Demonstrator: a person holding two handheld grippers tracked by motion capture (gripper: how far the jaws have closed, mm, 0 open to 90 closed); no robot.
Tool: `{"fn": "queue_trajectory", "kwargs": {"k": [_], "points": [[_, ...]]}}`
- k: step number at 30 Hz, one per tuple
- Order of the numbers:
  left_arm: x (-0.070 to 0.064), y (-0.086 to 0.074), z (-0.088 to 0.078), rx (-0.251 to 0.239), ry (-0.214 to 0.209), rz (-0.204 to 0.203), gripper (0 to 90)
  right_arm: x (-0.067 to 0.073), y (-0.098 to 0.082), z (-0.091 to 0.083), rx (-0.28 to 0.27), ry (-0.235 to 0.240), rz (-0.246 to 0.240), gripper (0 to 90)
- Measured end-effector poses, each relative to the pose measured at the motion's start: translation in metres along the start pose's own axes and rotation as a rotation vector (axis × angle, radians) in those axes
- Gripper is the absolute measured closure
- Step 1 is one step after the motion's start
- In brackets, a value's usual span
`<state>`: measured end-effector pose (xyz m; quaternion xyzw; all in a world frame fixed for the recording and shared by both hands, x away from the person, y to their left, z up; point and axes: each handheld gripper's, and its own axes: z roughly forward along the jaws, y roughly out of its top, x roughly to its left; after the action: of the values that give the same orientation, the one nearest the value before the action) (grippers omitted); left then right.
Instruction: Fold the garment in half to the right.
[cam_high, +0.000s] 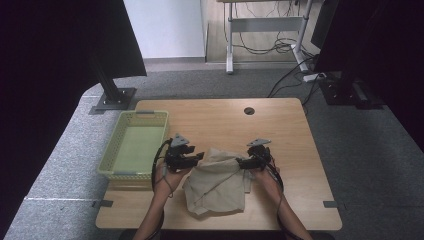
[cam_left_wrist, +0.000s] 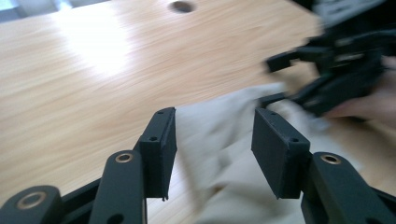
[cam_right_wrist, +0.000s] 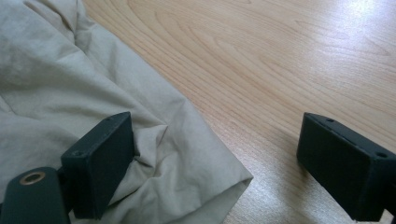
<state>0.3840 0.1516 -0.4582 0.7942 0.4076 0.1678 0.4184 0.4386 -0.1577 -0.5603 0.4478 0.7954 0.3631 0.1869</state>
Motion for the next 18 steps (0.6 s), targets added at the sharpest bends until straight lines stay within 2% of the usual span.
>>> {"fn": "queue_trajectory", "kwargs": {"k": [2,3,5,8,10,13,15,16,18], "points": [[0.010,-0.009,0.002,0.022,0.028,-0.021,49.1,-0.001,0.000,0.000,-0.001,0.002,0.000,10.7],[0.014,-0.015,0.006,0.048,0.040,-0.026,49.1,-0.001,0.000,0.000,-0.001,0.002,-0.001,10.7],[0.018,-0.025,0.014,0.092,0.043,-0.038,49.3,-0.002,0.000,0.000,-0.001,0.004,-0.002,10.7],[0.019,-0.040,0.022,0.151,-0.001,-0.059,52.1,-0.002,-0.001,0.000,-0.001,0.002,-0.001,10.7],[0.018,-0.046,0.021,0.163,-0.046,-0.078,55.7,-0.002,-0.001,-0.001,-0.001,0.002,0.000,10.7],[0.008,-0.046,0.012,0.142,-0.080,-0.067,57.2,-0.003,-0.001,-0.001,-0.001,0.001,0.000,10.7],[-0.004,-0.044,0.005,0.112,-0.131,-0.054,57.3,-0.002,-0.001,-0.001,-0.001,-0.001,0.002,10.7],[-0.013,-0.043,0.003,0.104,-0.149,-0.038,57.3,-0.002,-0.001,-0.001,-0.001,-0.001,0.002,10.7],[-0.031,-0.043,0.001,0.094,-0.177,0.018,55.8,-0.002,-0.001,-0.001,-0.001,-0.001,0.003,10.7]]}}
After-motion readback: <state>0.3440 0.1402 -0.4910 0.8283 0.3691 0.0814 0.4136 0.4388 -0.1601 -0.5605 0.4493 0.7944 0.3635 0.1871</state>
